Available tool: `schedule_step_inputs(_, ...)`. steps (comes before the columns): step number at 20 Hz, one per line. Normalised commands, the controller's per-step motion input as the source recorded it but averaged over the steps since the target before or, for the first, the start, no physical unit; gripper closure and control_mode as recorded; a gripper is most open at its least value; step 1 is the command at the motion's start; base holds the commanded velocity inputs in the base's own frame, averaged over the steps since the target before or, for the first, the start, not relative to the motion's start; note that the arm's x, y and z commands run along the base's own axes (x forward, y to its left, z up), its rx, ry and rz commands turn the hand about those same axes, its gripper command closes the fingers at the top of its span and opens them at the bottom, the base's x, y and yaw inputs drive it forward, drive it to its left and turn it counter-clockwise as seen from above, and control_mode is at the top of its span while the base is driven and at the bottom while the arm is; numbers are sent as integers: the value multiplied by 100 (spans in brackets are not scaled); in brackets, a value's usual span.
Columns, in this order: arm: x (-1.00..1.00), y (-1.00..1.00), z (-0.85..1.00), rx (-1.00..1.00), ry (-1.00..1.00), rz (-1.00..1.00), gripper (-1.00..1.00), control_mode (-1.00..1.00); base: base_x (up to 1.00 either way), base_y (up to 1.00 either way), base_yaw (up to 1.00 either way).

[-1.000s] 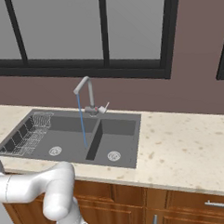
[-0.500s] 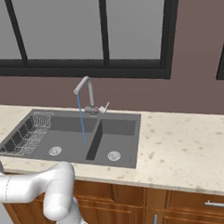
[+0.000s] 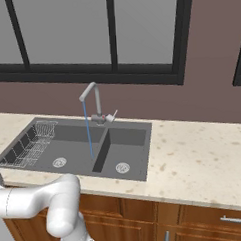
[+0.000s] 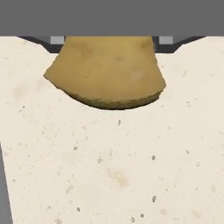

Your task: Soak the sponge with water for a few seconds and then drop it inside the sink.

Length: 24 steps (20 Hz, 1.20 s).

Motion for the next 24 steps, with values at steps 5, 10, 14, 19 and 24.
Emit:
schedule_step_inputs(5,4,-1,15,0,-3,-1,100,-100,0,0,0)
schedule_step_inputs(10,0,-7,66,4,-10,0,100,-100,0,0,0)
schedule_step_inputs(14,0,-31,66,11,-10,1,100,-100,0,0,0)
schedule_step_inputs(19,6,-79,58,19,-7,6,100,-100,0,0,0)
schedule_step_inputs(24,4,-100,28,26,-9,15,100,-100,0,0,0)
